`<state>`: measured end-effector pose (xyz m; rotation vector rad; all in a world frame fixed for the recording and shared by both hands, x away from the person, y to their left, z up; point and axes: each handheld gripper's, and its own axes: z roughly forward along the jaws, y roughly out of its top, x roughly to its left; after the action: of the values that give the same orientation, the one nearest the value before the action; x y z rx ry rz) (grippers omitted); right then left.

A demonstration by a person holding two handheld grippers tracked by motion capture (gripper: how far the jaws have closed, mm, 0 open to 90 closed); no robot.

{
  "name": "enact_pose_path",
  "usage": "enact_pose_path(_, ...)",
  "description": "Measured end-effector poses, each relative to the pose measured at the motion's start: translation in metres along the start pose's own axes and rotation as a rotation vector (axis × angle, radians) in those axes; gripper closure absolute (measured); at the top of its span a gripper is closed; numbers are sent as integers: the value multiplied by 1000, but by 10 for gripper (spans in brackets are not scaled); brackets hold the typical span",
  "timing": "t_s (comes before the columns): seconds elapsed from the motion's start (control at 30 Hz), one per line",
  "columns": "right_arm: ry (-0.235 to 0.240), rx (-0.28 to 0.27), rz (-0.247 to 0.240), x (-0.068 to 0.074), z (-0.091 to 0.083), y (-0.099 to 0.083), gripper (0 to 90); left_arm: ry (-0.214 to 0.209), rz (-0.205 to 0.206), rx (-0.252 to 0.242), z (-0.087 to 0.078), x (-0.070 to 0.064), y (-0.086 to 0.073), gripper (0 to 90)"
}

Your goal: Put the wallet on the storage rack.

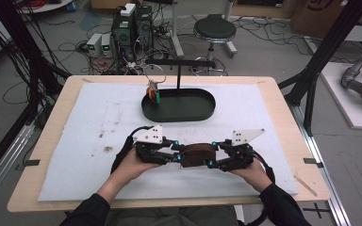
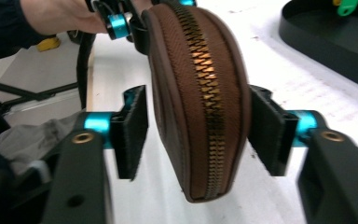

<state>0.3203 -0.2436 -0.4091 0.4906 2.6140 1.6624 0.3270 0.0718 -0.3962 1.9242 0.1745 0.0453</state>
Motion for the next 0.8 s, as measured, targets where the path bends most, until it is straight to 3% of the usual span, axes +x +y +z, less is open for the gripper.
enact_pose_path(0.07, 8, 0, -7, 1, 0, 0, 550, -7, 4, 2, -1, 0, 0, 681)
enact_pose_path(0.33, 32, -11, -18, 1, -1, 1, 646, 10, -5, -14, -3, 0, 1, 629)
enact_pose_path(0.5, 13, -8, -24, 3, -2, 1, 662, 43, -32, -51, -10, 1, 4, 478)
enact_pose_path(0.8, -41, -50, -24, 1, -8, 6, 666, 135, -37, -78, -38, -1, 4, 388)
